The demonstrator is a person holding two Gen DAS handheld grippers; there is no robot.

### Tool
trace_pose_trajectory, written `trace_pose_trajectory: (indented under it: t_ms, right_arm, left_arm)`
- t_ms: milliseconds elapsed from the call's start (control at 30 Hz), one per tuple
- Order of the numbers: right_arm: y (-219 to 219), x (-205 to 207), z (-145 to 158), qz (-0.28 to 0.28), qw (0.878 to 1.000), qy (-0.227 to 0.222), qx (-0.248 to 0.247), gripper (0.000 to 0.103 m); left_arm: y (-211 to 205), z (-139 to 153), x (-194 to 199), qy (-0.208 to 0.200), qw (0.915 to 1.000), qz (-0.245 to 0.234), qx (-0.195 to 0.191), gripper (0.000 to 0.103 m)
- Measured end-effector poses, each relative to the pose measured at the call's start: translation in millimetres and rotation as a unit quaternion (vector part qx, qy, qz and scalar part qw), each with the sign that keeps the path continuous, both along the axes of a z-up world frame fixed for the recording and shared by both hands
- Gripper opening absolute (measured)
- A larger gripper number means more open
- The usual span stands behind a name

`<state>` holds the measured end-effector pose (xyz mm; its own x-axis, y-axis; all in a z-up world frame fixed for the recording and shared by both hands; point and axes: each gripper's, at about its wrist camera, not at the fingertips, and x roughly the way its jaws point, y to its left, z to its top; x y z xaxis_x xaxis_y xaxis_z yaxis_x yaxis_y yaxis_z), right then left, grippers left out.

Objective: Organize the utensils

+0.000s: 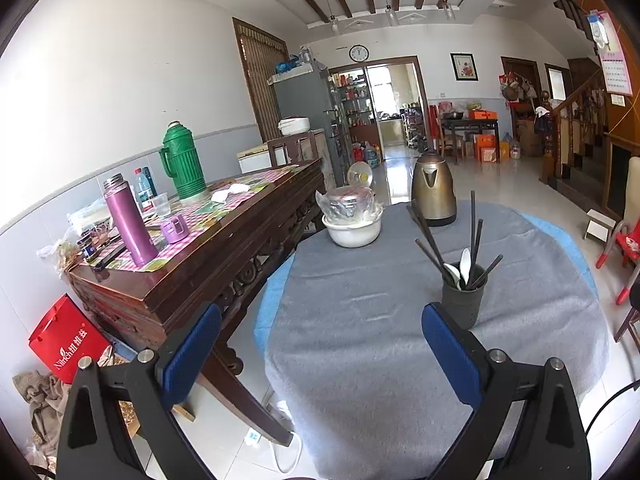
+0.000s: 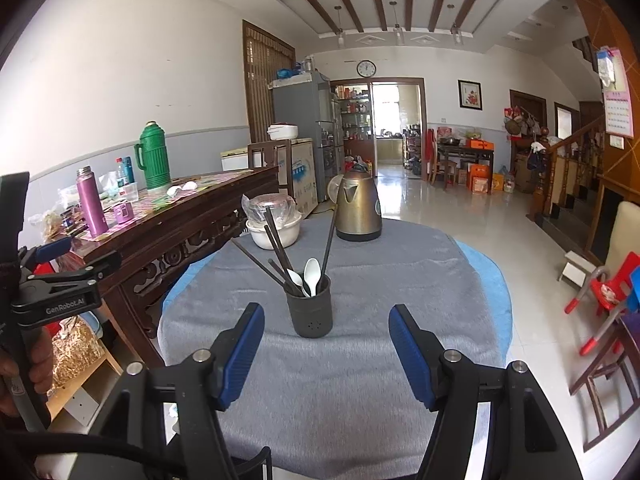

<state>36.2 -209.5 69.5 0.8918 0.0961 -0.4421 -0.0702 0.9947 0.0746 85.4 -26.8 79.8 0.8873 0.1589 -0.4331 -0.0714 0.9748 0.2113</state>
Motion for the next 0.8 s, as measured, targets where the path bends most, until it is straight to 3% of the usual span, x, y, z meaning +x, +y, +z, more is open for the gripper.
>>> trace_pose_trajectory:
  t_ms: [467, 800]
  right_arm:
    - [19.8, -5.9, -12.0, -0.021, 0.999, 0.028, 0.042, 0.068]
    - [34.6, -6.5, -33.1, -0.036, 0.997, 0.053, 0.045, 0.068]
  left_arm:
    - [-3.1, -5.6, -19.6, 0.017, 0.9998, 0.001, 0.012, 0.100]
    - [-8.5, -24.2, -17.8, 0.070, 0.9976, -0.001, -0.003, 0.100]
